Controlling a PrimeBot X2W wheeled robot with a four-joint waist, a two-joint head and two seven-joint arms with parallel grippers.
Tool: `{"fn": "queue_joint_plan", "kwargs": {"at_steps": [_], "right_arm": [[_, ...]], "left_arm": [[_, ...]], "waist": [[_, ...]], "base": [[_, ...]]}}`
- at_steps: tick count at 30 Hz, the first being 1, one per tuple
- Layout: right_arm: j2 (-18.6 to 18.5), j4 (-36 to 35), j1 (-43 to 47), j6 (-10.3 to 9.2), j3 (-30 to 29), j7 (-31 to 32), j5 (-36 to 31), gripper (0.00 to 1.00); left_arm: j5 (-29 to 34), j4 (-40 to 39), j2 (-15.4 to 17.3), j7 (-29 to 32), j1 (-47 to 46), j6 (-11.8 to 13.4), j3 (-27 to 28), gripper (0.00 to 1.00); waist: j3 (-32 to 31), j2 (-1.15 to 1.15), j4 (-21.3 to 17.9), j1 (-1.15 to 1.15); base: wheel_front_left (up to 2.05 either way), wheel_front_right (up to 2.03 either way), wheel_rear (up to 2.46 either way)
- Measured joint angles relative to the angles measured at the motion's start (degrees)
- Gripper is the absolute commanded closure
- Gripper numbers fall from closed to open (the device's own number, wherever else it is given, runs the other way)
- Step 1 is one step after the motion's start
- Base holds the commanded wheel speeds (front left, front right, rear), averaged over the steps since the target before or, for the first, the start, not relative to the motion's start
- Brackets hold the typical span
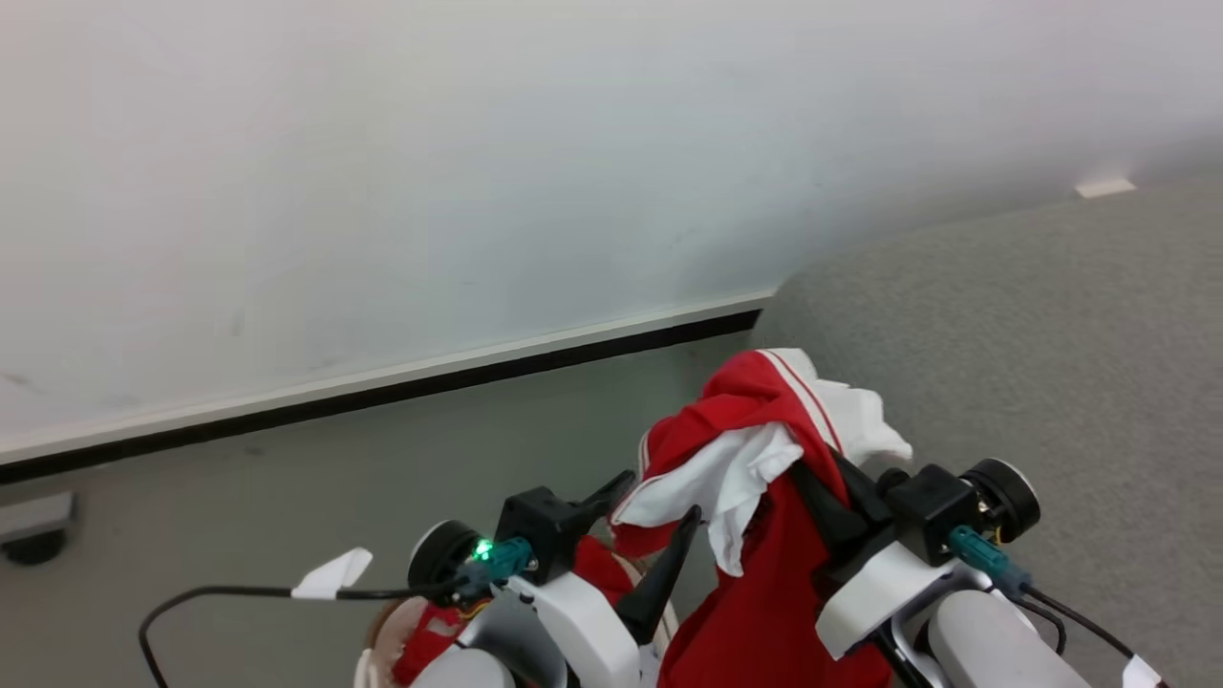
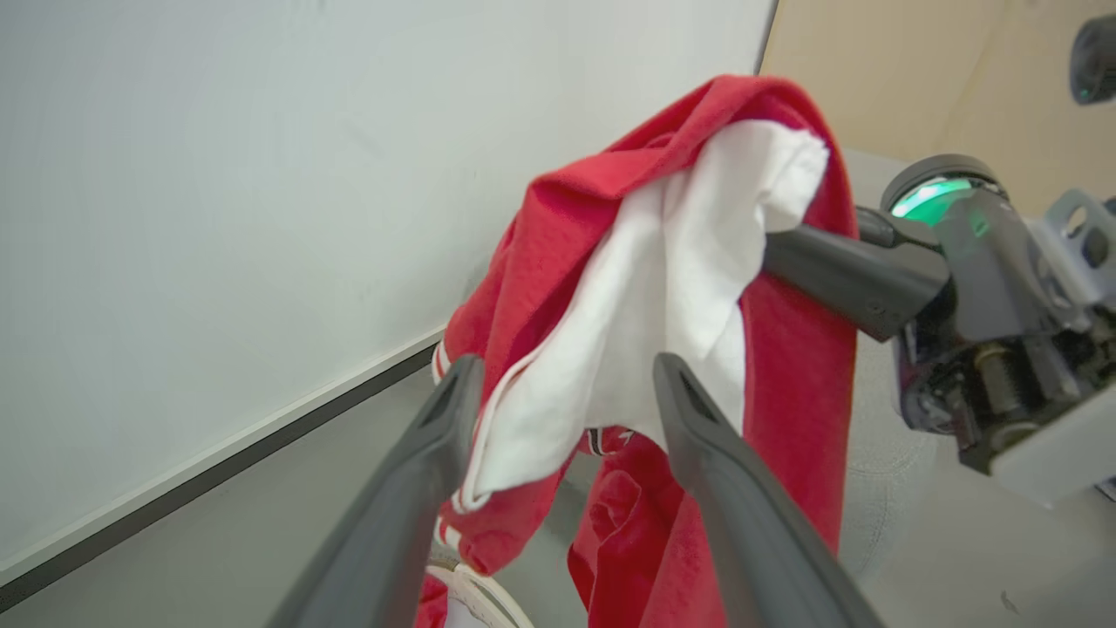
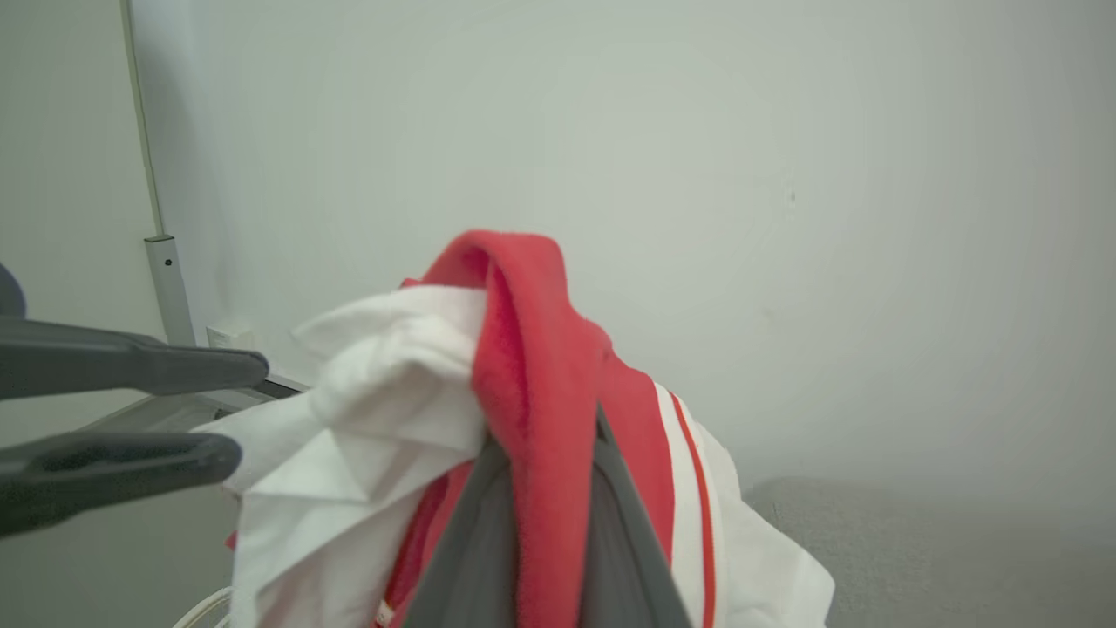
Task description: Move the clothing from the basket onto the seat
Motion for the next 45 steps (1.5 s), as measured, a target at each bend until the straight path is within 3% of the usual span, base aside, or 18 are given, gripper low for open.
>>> {"fn": "queue_joint_plan", "kwargs": {"at_steps": [14,26,34,45], "right_arm": [[-5.88,-8.2,6.54,0.0,-6.1,0.0,-0.07,1.0],[-6.92,-11.4,6.97,0.0,-10.29,0.0,1.37,1.0],[-6.62,-10.44,-7.5,0.0,-17.71,0.0,4.56,1.0],[-15.27,-1.34,-35.57,0.01,-38.73,1.55,0.79,1.0]], "left_arm": [[-0.14,-0.11,-2.87,-4.47,0.38,-2.41,-3.02,0.0],[0.86,-0.07,-3.34,-4.97,-0.89,-3.34,-4.89,0.0],[4.39,-2.78,-1.35,-3.18,-9.93,-5.26,-4.65,0.0],[8.02,-6.52,0.98,-1.6,-23.9,-7.82,-1.9,0.0]], "waist": [[2.2,0.0,-9.77,0.0],[6.26,0.0,-11.34,0.0],[16.24,0.0,-9.79,0.0],[36.09,0.0,-6.17,0.02]], "base": [[0.0,0.0,0.0],[0.0,0.0,0.0],[0.0,0.0,0.0],[0.0,0.0,0.0]]}}
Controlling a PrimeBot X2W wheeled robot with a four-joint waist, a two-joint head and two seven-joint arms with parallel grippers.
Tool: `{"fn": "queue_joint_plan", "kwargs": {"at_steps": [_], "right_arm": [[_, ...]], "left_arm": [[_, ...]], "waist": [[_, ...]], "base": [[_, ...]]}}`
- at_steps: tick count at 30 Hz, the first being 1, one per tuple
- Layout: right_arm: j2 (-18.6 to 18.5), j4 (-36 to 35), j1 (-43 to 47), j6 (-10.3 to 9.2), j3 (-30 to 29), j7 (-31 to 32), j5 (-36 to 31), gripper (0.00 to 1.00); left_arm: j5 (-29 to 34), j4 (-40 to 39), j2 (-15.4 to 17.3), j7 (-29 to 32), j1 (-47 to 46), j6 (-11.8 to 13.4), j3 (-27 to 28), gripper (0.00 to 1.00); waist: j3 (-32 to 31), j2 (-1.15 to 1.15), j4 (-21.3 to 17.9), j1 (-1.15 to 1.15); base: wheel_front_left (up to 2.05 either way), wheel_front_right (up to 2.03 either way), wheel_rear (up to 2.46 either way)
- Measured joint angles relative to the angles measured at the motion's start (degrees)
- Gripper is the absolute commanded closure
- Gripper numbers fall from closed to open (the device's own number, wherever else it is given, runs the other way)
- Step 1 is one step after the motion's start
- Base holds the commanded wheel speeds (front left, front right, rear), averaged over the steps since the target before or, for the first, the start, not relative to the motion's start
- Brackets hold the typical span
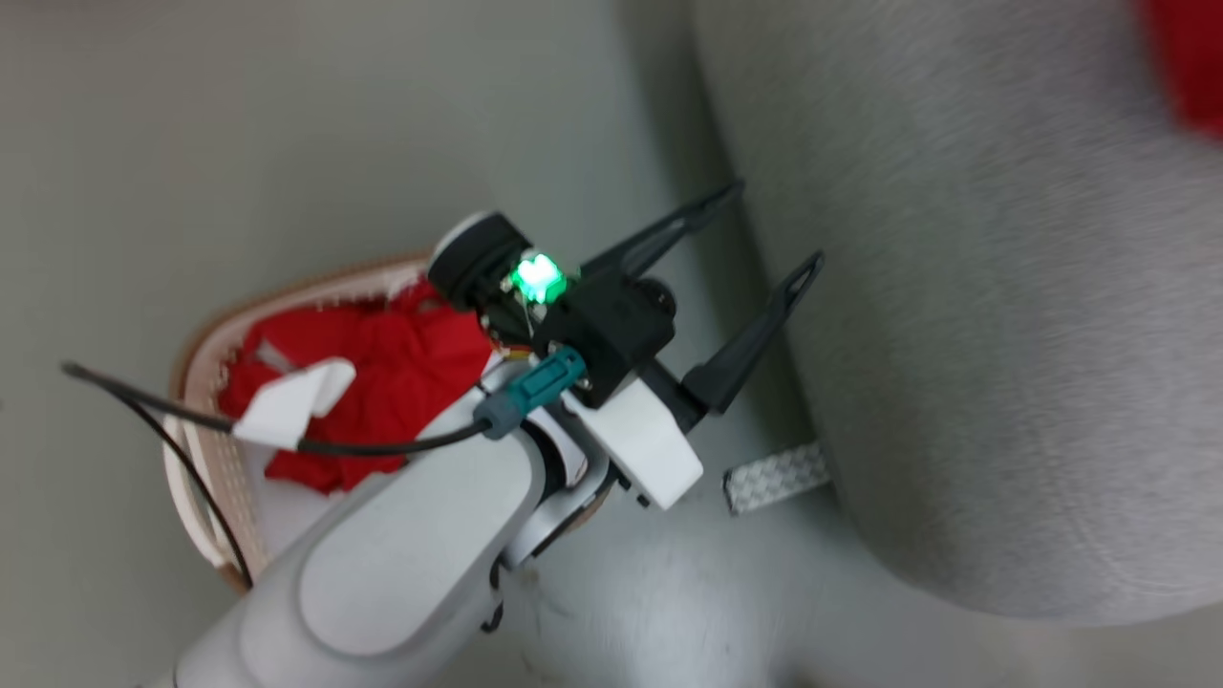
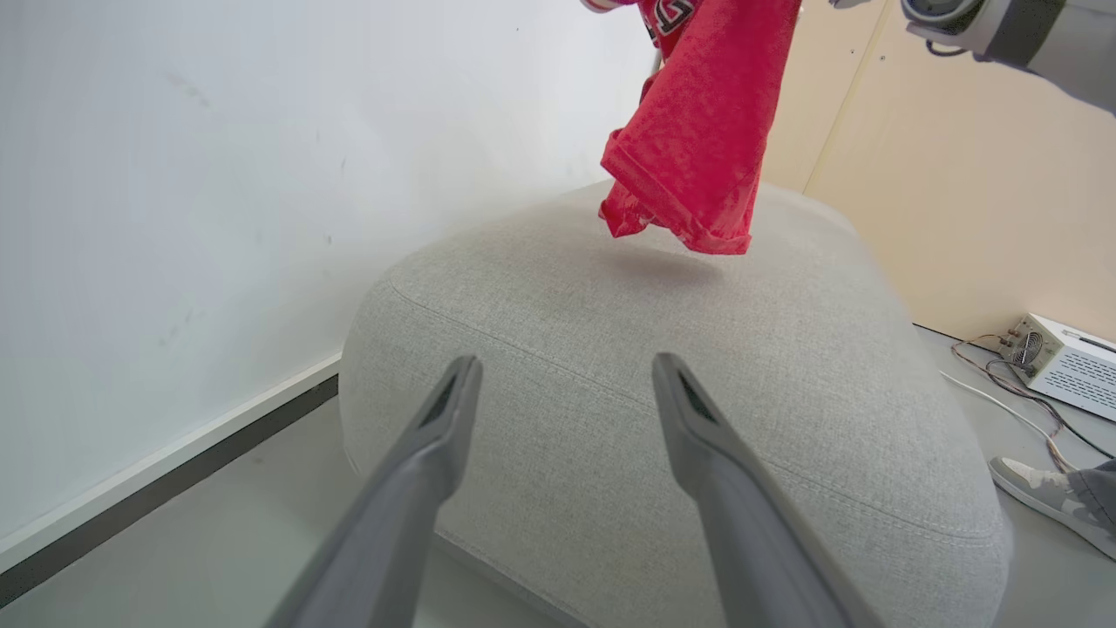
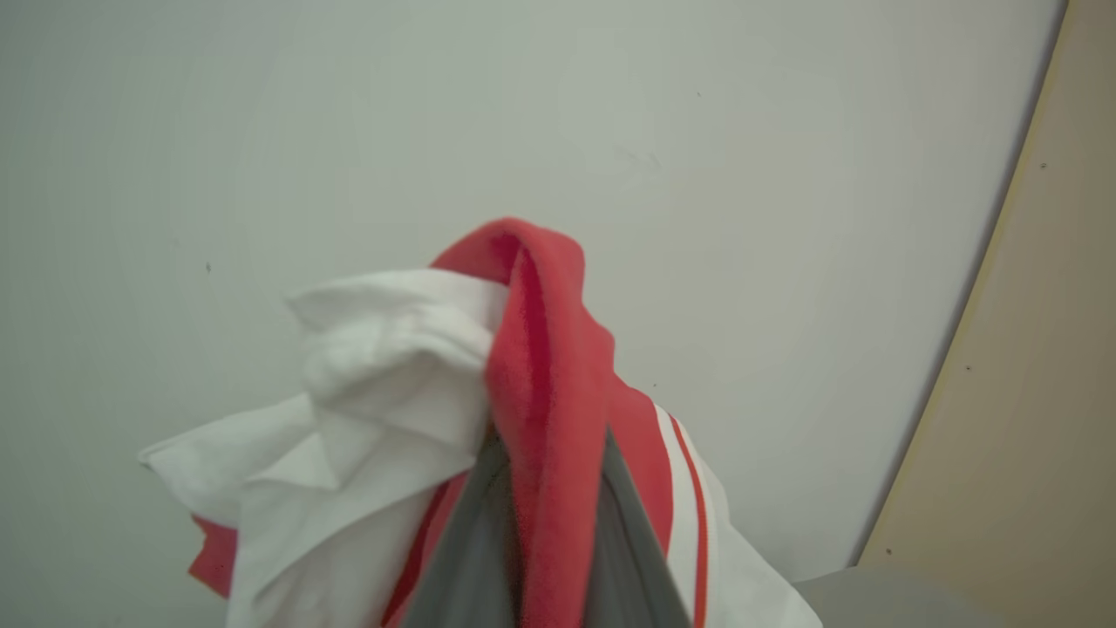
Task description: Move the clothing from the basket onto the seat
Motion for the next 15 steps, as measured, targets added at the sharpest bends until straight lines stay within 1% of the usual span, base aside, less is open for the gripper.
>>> {"fn": "queue_joint_plan", "kwargs": {"at_steps": [3,4,6,8,9,10,13,15], "right_arm": [[-2.21,3.97,-4.5,-0.01,-5.73,0.0,-4.66,1.0],[-2.29,5.57,-5.3,-0.01,-7.36,-0.01,-5.89,1.0],[-1.9,8.6,-6.07,-0.01,-9.71,-0.18,-8.57,1.0],[-0.3,11.48,-6.12,-0.01,-12.17,-0.59,-10.87,1.0],[0.66,12.7,-5.95,-0.01,-13.29,-0.74,-11.72,0.61],[1.74,13.86,-5.6,-0.01,-14.52,-1.13,-12.72,0.0],[5.03,16.31,-2.97,-0.01,-18.29,-1.24,-15.08,0.0],[7.36,14.86,-0.9,-0.01,-19.95,-1.37,-15.7,0.0]], "left_arm": [[0.22,-0.46,-0.18,-0.59,-2.1,-0.29,0.44,0.0],[0.23,-0.51,-0.29,-0.78,-2.48,-0.32,0.58,0.0],[0.23,-0.42,-0.47,-1.7,-3.06,-0.49,0.75,0.0],[0.29,-0.02,-0.34,-2.79,-3.27,-0.54,0.91,0.0],[0.29,0.22,-0.34,-3.58,-3.28,-0.54,1.03,0.0],[0.41,0.66,-0.22,-4.24,-3.3,-0.51,1.16,0.0],[0.59,2.49,0.58,-5.82,-3.02,-0.01,1.76,0.0],[0.45,3.67,1.1,-6.93,-2.33,0.11,2.07,0.0]], "waist": [[4.85,0.0,1.32,0.0],[6.31,0.0,1.82,0.0],[8.99,0.0,2.93,0.0],[11.24,0.0,4.13,0.0],[12.15,0.0,4.74,0.0],[12.91,0.0,5.36,0.0],[14.22,0.0,7.05,-0.01],[14.12,0.0,7.56,-0.01]], "base": [[0.0,0.0,0.0],[0.0,0.0,0.0],[0.0,0.0,0.0],[0.0,0.0,0.0],[0.0,0.0,0.0],[0.0,0.0,0.0],[0.0,0.0,0.0],[0.0,0.0,0.0]]}}
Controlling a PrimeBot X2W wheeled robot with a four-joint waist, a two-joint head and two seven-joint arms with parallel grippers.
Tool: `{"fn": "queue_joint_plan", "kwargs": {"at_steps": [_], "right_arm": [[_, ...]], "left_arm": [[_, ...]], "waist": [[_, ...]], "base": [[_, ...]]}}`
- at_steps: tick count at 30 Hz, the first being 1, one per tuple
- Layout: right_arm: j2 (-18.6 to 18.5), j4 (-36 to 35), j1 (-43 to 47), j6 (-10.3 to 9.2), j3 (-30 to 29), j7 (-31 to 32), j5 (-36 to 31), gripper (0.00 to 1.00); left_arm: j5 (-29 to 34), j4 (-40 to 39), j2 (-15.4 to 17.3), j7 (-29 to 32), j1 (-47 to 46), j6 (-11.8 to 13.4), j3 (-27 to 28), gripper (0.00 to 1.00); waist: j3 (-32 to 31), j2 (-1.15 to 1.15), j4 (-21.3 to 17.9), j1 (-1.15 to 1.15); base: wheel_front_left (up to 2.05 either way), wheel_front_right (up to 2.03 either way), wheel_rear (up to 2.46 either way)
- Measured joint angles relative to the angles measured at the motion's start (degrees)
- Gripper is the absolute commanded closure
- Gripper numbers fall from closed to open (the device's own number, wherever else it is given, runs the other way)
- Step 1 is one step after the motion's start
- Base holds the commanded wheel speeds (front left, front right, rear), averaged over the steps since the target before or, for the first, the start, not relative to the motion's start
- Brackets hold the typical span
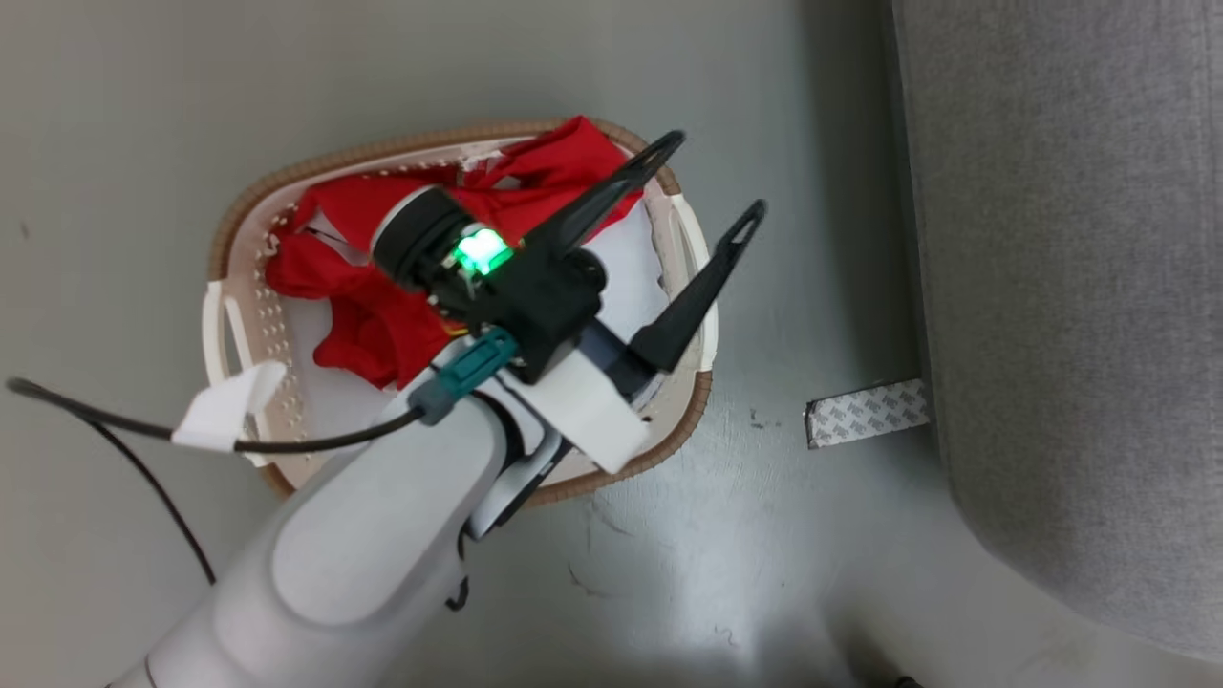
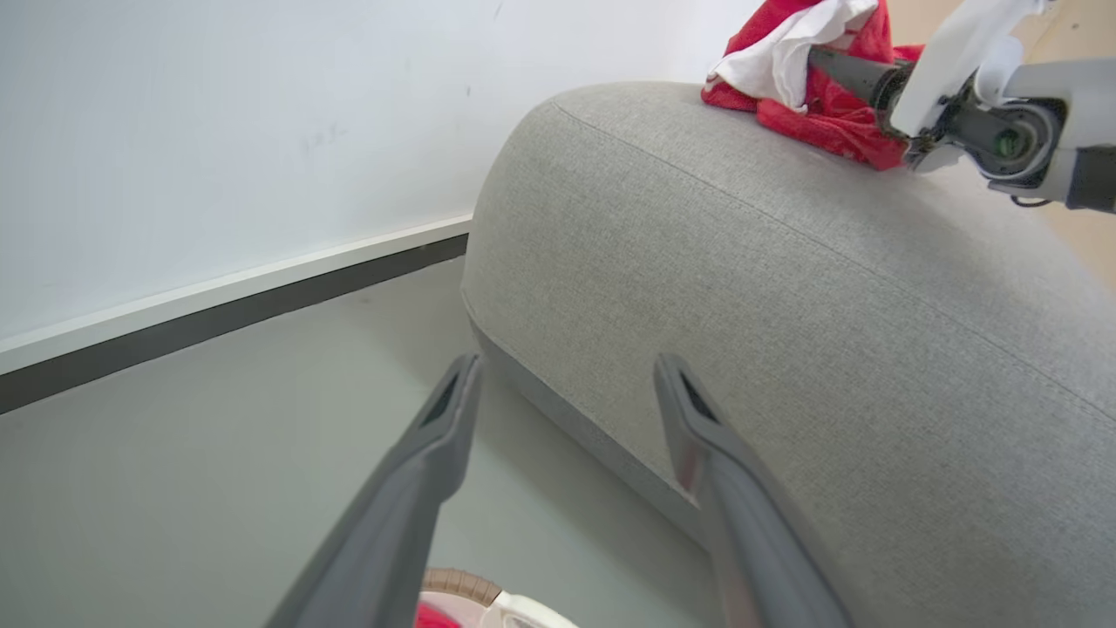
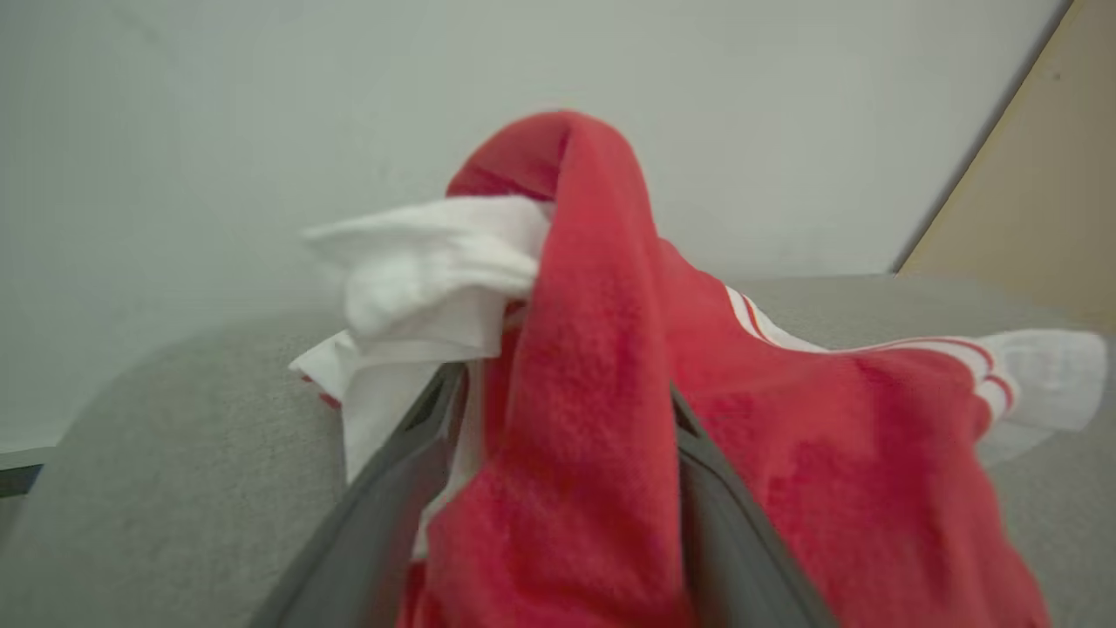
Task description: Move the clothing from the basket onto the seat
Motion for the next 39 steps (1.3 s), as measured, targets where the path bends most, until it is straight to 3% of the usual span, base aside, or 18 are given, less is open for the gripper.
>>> {"fn": "queue_joint_plan", "kwargs": {"at_steps": [6,15,20,26,33,39], "right_arm": [[6.35,-11.88,11.54,0.01,2.43,-0.08,1.51,0.0],[9.5,-23.79,30.74,0.0,11.98,-0.18,1.32,0.0],[10.18,-26.11,38.87,0.0,16.67,-0.18,1.32,0.0],[10.45,-26.57,49.33,0.0,20.49,-0.18,2.16,0.0],[10.88,-27.62,57.86,0.0,24.04,-0.18,1.99,0.0],[11.04,-27.16,61.98,0.0,24.9,-0.18,3.09,0.0]], "left_arm": [[-1.29,3.64,1.11,-4.02,4.06,1.42,1.56,0.0],[-4.95,8.17,2.1,-7.12,16.08,4.55,6.5,0.0],[-5.06,6.05,0.41,-7.24,24.64,5.91,12.58,0.0],[-4.32,5.03,-3.82,-7.25,36.38,5.98,19.41,0.0],[-2.07,5.19,-6.22,-7.24,47.52,4.88,26.13,0.0],[0.33,4.67,-7.93,-7.25,52.0,3.72,30.44,0.0]], "waist": [[-3.89,0.0,-0.12,-0.01],[-15.41,0.0,-0.43,-0.02],[-23.35,0.0,0.0,-0.02],[-33.82,0.0,1.42,-0.04],[-44.35,0.0,3.94,-0.05],[-48.94,0.0,7.41,-0.05]], "base": [[0.0,0.0,0.0],[0.0,0.0,0.0],[0.0,0.0,0.0],[0.0,0.0,0.0],[0.0,0.0,0.0],[0.0,0.0,0.0]]}}
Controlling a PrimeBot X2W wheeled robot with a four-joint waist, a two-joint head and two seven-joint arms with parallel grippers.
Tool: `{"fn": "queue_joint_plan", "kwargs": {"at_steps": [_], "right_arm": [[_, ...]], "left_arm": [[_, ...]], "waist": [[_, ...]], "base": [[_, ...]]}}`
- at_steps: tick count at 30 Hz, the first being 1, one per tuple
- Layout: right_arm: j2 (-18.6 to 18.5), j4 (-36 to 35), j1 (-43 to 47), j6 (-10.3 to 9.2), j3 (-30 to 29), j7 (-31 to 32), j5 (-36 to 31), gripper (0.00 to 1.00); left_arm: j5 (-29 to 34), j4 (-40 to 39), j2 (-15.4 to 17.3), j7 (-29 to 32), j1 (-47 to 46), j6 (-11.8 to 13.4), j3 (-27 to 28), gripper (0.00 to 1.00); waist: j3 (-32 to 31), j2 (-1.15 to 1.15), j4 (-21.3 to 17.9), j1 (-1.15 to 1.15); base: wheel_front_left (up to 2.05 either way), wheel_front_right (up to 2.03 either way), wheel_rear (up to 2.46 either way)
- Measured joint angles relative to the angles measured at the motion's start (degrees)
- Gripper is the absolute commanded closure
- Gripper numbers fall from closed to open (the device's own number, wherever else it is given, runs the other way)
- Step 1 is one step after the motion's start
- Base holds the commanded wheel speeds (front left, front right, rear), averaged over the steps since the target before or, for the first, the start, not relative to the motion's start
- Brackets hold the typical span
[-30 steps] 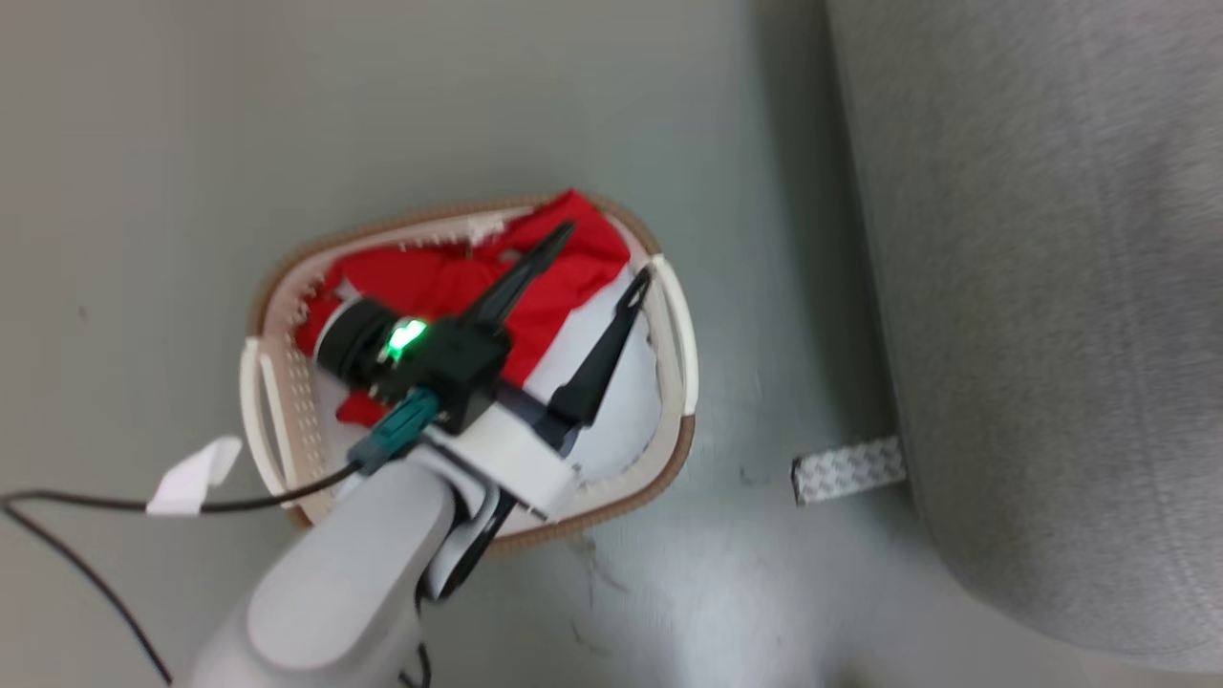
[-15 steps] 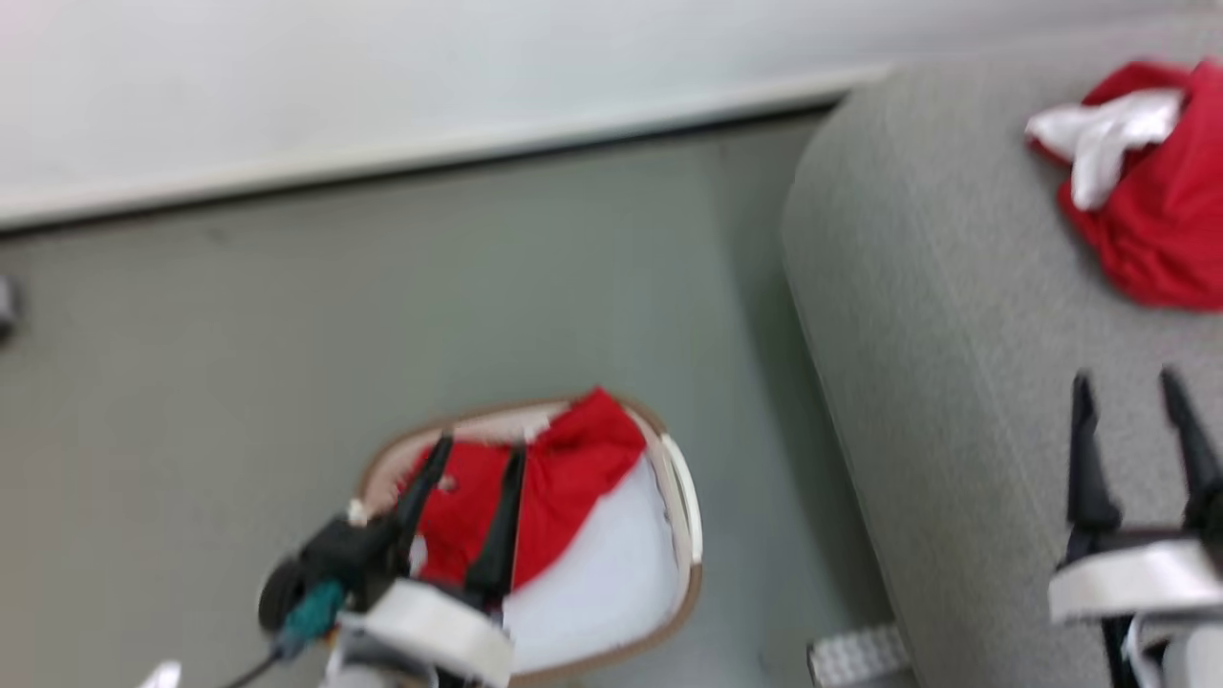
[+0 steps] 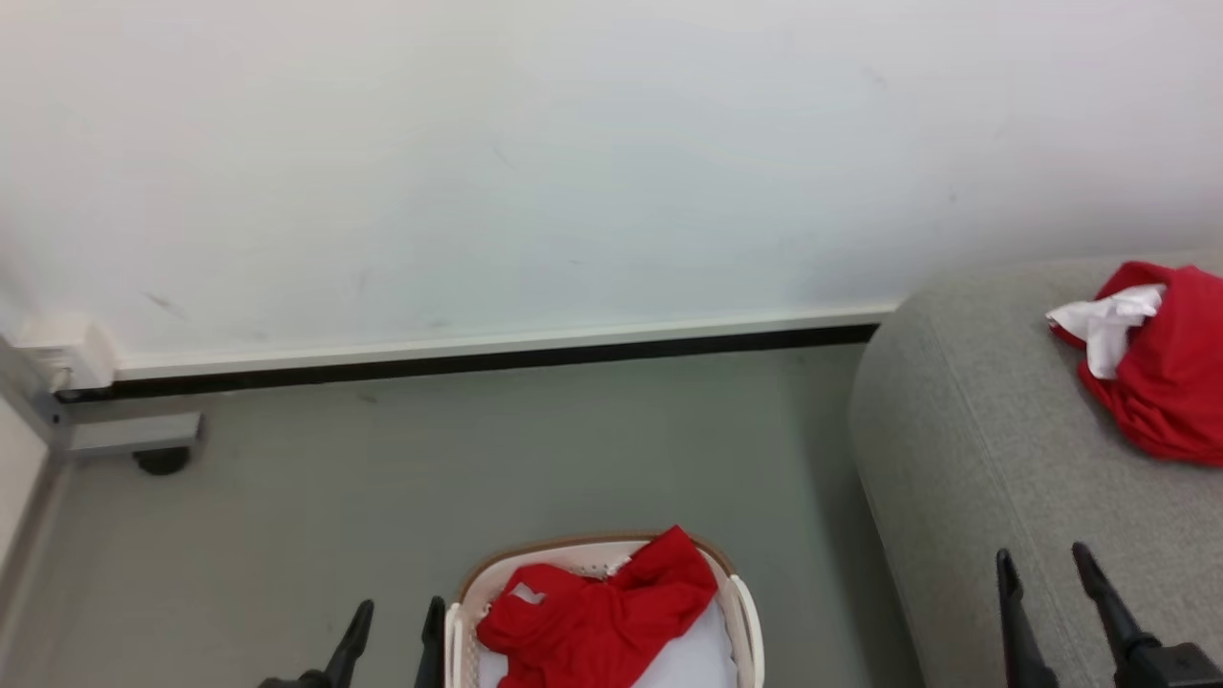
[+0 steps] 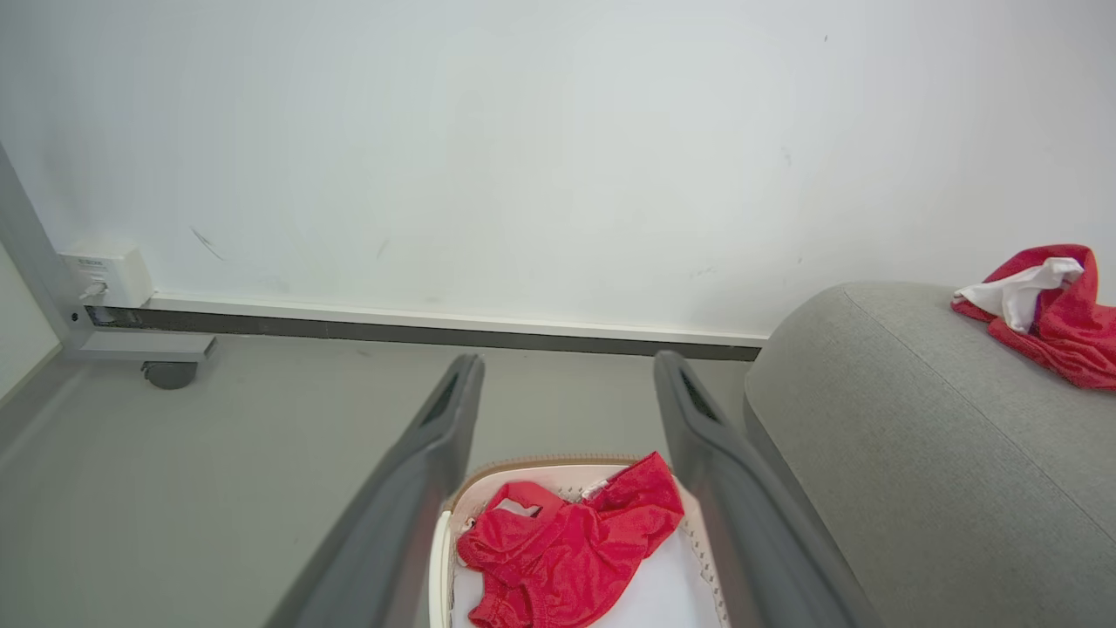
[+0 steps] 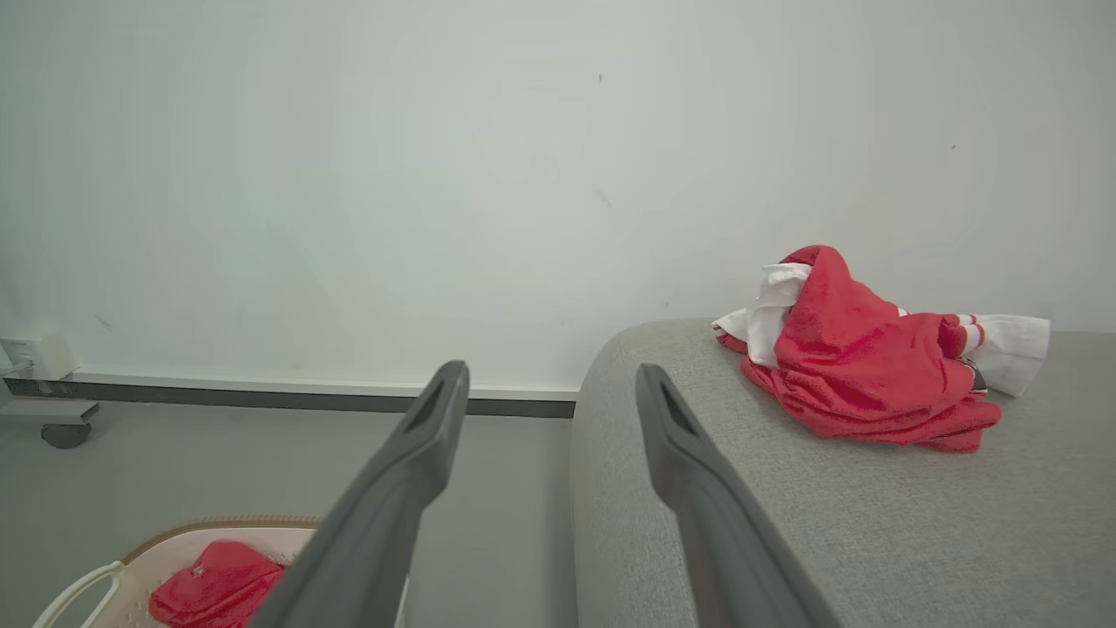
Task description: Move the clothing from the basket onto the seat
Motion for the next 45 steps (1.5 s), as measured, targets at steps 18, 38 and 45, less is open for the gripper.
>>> {"fn": "queue_joint_plan", "kwargs": {"at_steps": [18,38,45], "right_arm": [[0.11,1.4,1.4,0.0,4.47,0.0,3.46,0.0],[0.08,-9.81,-18.02,0.0,6.23,-0.02,9.39,0.0],[0.07,-12.1,-25.99,0.0,6.7,-0.02,12.9,0.0]], "left_arm": [[4.07,0.16,-3.33,0.0,2.71,-3.49,5.95,0.0],[10.8,3.74,0.77,2.68,-25.44,-8.39,0.46,0.0],[13.96,9.37,2.16,10.11,-37.69,-9.01,-7.31,0.0]], "waist": [[-2.33,0.0,2.1,0.02],[22.29,0.0,-3.08,0.05],[36.7,0.0,-4.59,0.06]], "base": [[0.0,0.0,0.0],[0.0,0.0,0.0],[0.0,0.0,0.0]]}}
